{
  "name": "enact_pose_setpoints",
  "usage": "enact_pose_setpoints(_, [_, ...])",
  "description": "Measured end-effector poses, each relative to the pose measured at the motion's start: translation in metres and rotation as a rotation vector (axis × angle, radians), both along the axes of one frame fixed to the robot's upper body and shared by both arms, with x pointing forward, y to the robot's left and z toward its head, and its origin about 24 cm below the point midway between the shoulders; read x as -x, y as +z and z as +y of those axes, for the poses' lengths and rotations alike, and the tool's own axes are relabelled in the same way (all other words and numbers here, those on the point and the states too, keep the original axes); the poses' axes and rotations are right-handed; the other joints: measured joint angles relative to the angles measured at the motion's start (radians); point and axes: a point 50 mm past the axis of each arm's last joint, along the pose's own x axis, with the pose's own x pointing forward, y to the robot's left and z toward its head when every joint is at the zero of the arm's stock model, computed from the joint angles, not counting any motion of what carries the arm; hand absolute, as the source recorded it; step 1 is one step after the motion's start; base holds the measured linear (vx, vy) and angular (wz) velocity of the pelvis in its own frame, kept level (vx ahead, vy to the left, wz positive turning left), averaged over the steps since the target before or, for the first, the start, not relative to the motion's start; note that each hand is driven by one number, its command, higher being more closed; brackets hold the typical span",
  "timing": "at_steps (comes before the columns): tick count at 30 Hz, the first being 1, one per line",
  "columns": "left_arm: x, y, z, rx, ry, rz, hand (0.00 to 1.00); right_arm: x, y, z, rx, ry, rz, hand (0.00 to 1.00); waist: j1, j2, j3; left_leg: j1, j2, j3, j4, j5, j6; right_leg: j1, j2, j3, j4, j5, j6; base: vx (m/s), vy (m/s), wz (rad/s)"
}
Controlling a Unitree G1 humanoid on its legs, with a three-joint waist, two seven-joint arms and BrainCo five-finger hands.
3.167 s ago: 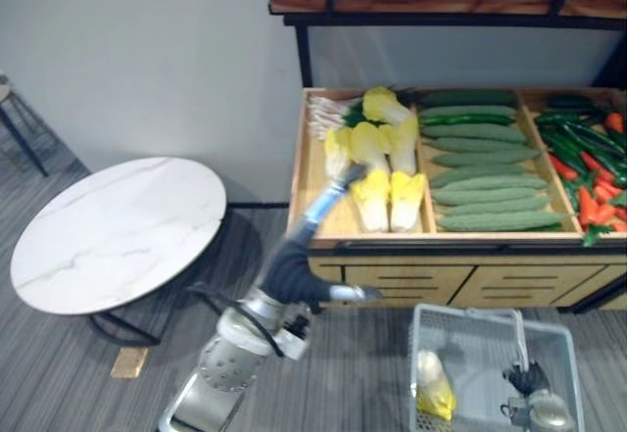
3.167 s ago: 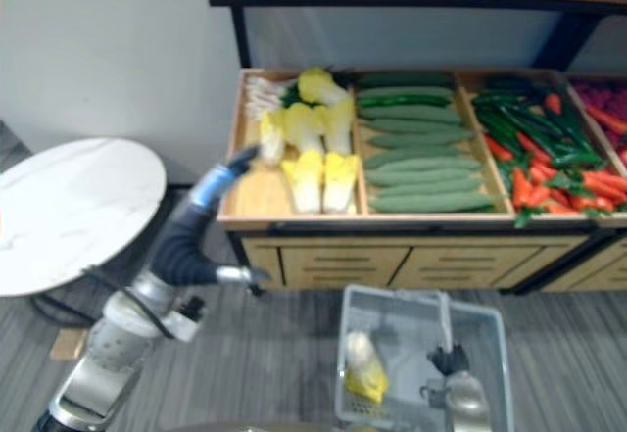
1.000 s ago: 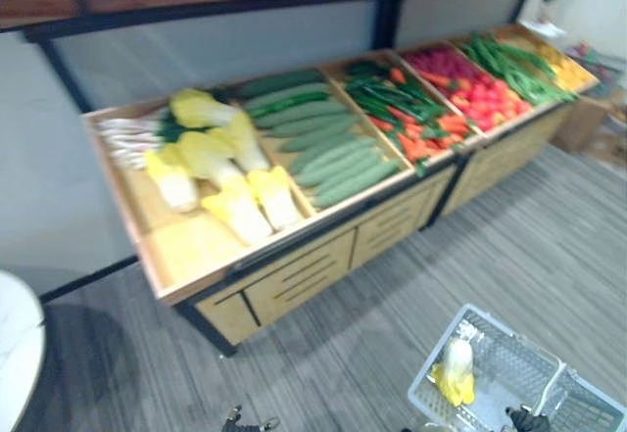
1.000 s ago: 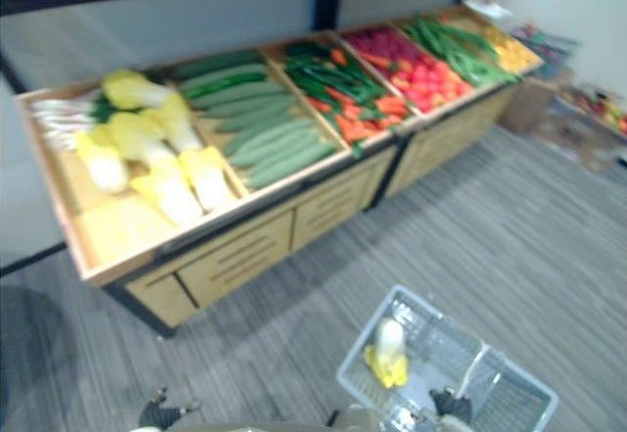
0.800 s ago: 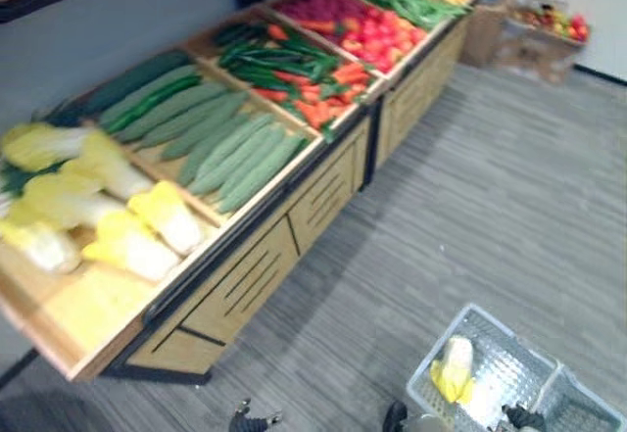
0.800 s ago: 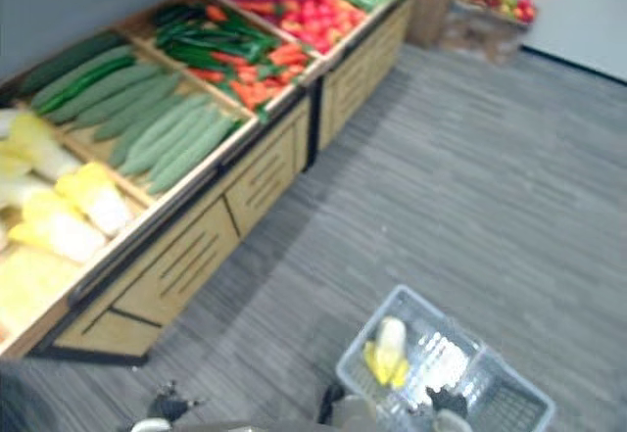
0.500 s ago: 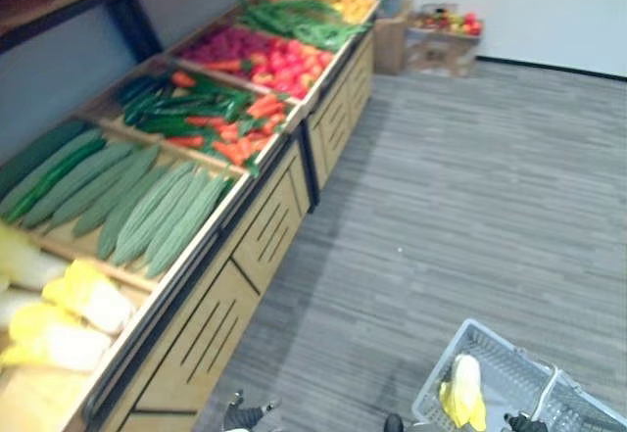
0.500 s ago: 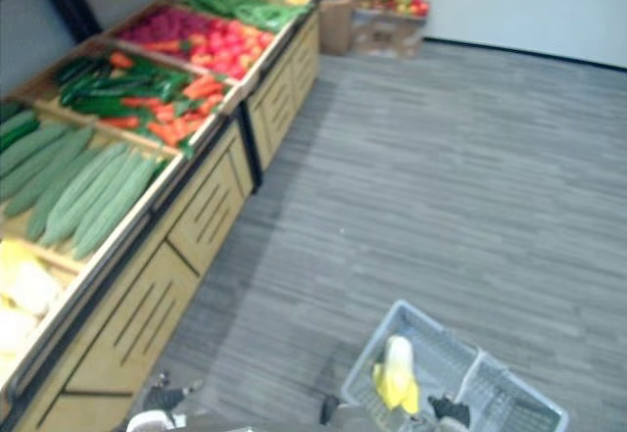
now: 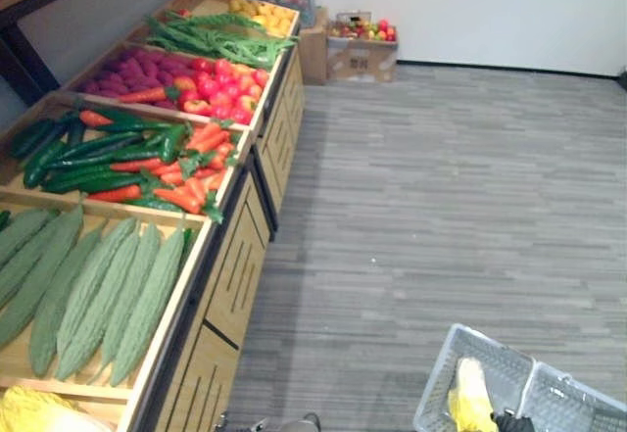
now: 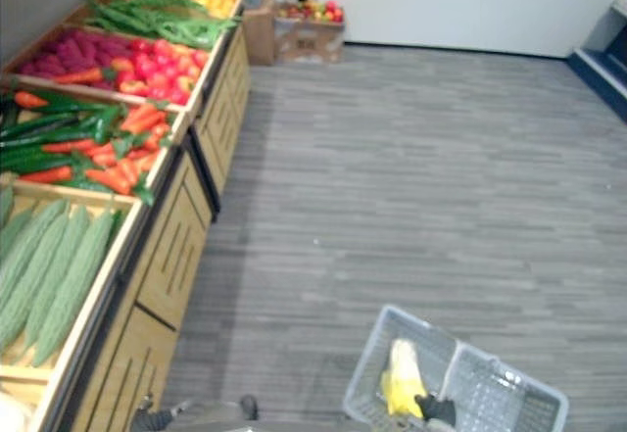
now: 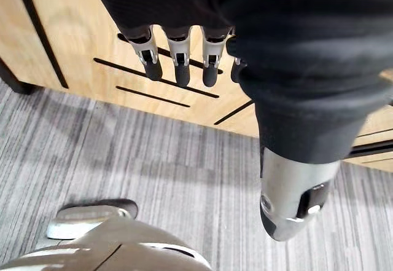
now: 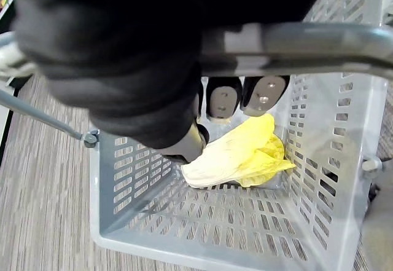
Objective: Pick vegetable in the basket
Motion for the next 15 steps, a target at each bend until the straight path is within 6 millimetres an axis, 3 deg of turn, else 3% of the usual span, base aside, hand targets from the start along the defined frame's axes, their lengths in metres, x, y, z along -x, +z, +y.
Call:
enact_pose_setpoints(3, [-0.006, 0.000, -0.004, 0.007, -0.035, -0.009, 0.00, 0.000, -0.001, 0.008, -0.021, -0.006, -0.003, 1.00, 0.014, 0.000, -0.003, 0.002, -0.024, 0.022, 0.066, -0.078, 0.021, -0.002, -0.044, 0.003, 0.039, -0.037, 0.076, 0.18, 0.102, -0.14])
enact_pose_setpoints(4, [-0.006, 0.000, -0.005, 0.010, -0.041, -0.007, 0.00, 0.000, 0.000, 0.004, -0.011, -0.007, -0.006, 1.00, 0.015, 0.007, -0.003, 0.003, -0.022, 0.025, 0.077, -0.089, 0.023, -0.015, -0.039, 0.007, 0.080, -0.043, 0.085, 0.20, 0.104, -0.26])
enact_pose_setpoints(5, [-0.007, -0.001, -0.009, 0.016, -0.061, -0.007, 0.00, -0.004, 0.003, -0.001, 0.006, 0.002, -0.021, 1.00, 0.018, 0.027, -0.001, 0.019, -0.008, 0.040, 0.089, -0.105, 0.023, -0.078, -0.025, 0.015, 0.232, -0.043, 0.085, 0.14, 0.089, -0.38])
enact_pose_setpoints(6, [-0.010, 0.000, -0.010, 0.013, -0.094, -0.009, 0.00, -0.011, 0.006, -0.001, 0.015, 0.001, -0.055, 1.00, 0.019, 0.022, 0.002, 0.041, -0.010, 0.055, 0.090, -0.119, 0.030, -0.189, -0.023, 0.033, 0.457, -0.032, 0.067, 0.13, 0.097, -0.34])
enact_pose_setpoints(7, [-0.011, 0.001, -0.007, 0.009, -0.110, -0.009, 0.00, -0.014, 0.008, 0.000, 0.016, 0.002, -0.070, 1.00, 0.015, 0.013, 0.002, 0.053, -0.015, 0.056, 0.092, -0.126, 0.037, -0.238, -0.028, 0.032, 0.562, -0.010, 0.035, 0.19, 0.090, -0.15])
enact_pose_setpoints(8, [-0.013, 0.001, -0.005, 0.008, -0.126, -0.011, 0.00, -0.019, 0.010, 0.000, 0.021, 0.002, -0.096, 1.00, 0.007, 0.017, 0.009, 0.095, -0.018, 0.054, 0.094, -0.143, 0.045, -0.318, -0.034, 0.032, 0.747, 0.044, 0.012, 0.18, 0.053, 0.03])
enact_pose_setpoints(10, [-0.016, 0.003, -0.001, -0.002, -0.125, -0.016, 0.00, -0.021, 0.010, 0.006, 0.005, -0.006, -0.109, 1.00, 0.001, -0.005, 0.013, 0.145, -0.007, 0.046, 0.094, -0.170, 0.046, -0.376, -0.014, 0.008, 0.870, 0.009, -0.004, 0.25, 0.027, 0.08])
enact_pose_setpoints(12, [-0.022, 0.004, 0.001, -0.008, -0.129, -0.030, 0.00, -0.026, 0.011, 0.009, -0.003, -0.007, -0.124, 1.00, 0.001, -0.015, 0.013, 0.176, 0.006, 0.042, 0.089, -0.203, 0.044, -0.428, 0.004, -0.065, 0.844, -0.023, -0.015, 0.32, -0.038, 0.05])
enact_pose_setpoints(15, [-0.032, 0.004, -0.005, 0.016, -0.115, -0.041, 0.00, -0.032, 0.012, 0.005, -0.002, -0.031, -0.138, 1.00, 0.002, 0.009, 0.028, 0.247, 0.040, 0.037, 0.043, -0.222, 0.025, -0.445, 0.039, -0.203, 0.572, -0.035, -0.034, 0.40, -0.094, 0.07])
